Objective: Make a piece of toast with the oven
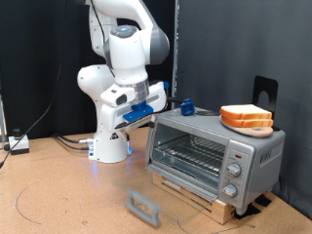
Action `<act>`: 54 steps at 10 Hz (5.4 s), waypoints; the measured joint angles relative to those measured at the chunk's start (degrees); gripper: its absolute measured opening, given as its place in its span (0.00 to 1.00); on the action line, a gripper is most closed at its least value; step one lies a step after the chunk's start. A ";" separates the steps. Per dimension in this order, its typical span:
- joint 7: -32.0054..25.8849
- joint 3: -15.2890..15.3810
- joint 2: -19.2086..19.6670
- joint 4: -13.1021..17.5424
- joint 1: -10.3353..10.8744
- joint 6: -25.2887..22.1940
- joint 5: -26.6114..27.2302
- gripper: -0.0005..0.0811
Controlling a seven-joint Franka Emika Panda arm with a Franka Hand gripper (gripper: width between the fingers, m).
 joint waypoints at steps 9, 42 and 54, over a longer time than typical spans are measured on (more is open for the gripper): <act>-18.36 -4.77 -0.07 5.64 -0.90 -16.70 20.45 0.99; -41.27 14.66 -44.50 -9.71 2.04 -19.76 24.31 0.99; -45.95 25.32 -39.90 -19.40 4.66 0.65 32.04 0.99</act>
